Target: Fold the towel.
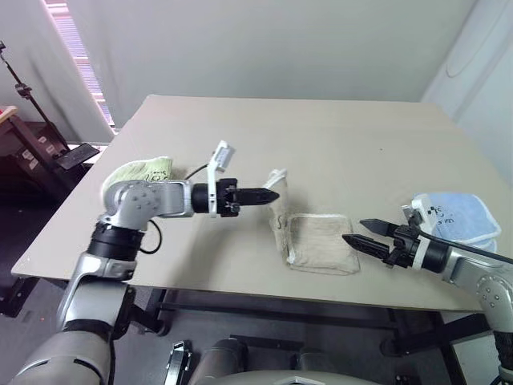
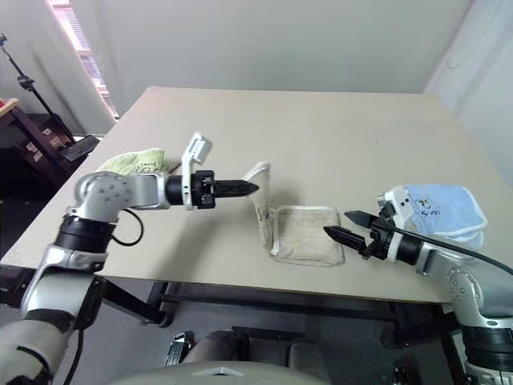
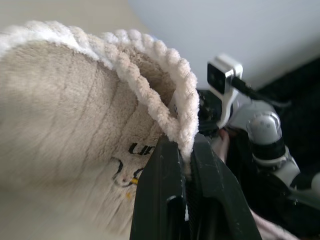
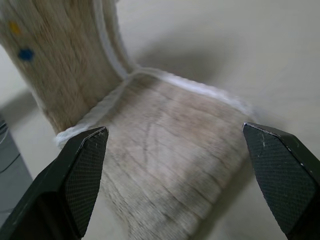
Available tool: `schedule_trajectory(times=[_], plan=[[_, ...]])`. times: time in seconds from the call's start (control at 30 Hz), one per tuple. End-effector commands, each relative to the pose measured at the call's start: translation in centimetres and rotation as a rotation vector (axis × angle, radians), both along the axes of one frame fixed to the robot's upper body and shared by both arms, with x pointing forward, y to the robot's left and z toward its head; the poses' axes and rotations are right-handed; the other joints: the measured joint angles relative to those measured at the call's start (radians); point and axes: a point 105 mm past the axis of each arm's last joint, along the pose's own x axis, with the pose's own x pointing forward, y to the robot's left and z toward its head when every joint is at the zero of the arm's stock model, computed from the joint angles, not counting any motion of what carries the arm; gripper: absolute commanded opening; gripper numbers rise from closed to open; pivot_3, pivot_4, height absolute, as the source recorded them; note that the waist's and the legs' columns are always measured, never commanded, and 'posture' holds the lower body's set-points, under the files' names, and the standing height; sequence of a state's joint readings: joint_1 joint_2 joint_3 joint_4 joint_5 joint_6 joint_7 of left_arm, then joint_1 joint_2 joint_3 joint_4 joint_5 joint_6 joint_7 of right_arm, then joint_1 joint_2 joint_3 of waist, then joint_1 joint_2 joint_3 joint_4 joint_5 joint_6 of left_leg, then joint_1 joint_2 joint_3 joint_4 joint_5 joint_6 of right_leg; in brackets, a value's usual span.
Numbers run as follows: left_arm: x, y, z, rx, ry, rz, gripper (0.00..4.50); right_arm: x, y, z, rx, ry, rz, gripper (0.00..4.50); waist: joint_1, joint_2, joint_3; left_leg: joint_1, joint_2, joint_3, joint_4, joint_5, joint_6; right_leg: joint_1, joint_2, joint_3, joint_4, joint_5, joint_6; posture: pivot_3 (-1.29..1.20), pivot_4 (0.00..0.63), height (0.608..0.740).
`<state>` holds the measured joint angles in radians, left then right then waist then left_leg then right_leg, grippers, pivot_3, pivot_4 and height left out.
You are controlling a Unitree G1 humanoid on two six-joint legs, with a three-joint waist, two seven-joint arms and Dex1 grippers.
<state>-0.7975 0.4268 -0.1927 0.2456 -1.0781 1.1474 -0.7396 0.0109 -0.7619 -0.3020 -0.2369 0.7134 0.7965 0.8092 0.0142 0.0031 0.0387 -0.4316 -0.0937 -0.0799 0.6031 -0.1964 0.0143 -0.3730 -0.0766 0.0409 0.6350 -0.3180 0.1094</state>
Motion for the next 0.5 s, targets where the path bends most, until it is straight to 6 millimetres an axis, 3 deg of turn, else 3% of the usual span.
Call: schedule_trajectory(times=[0.03, 0.27, 0.5], plan=[[-0.2, -2.5, 0.1, -0.001, -0.055, -0.101, 0.03, -0.5, -0.5, 1.6, -0.030, -0.062, -0.011, 4.50, 0.001, -0.001, 0.000, 0.000, 0.000, 0.000, -0.001, 0.000, 0.000, 0.000, 0.000, 0.000, -0.001, 0.000, 0.000, 0.00, 0.000, 0.740], [-1.9, -6.8, -1.5, -0.022, -0.104, -0.261, 0.03, -2.0, -2.5, 1.3, -0.058, -0.046, -0.107, 4.50, 0.001, -0.002, 0.001, -0.003, 0.000, 0.000, -0.002, 0.002, 0.002, 0.000, 0.000, 0.000, -0.001, 0.000, 0.001, 0.00, 0.000, 0.740], [-2.6, -9.3, -4.5, 0.037, -0.122, -0.328, 0.03, -3.0, -2.9, 1.2, -0.063, -0.044, -0.158, 4.50, 0.001, -0.001, 0.001, -0.003, 0.000, 0.000, 0.003, 0.001, 0.003, 0.002, 0.001, -0.001, 0.001, 0.001, 0.002, 0.00, 0.000, 0.740]])
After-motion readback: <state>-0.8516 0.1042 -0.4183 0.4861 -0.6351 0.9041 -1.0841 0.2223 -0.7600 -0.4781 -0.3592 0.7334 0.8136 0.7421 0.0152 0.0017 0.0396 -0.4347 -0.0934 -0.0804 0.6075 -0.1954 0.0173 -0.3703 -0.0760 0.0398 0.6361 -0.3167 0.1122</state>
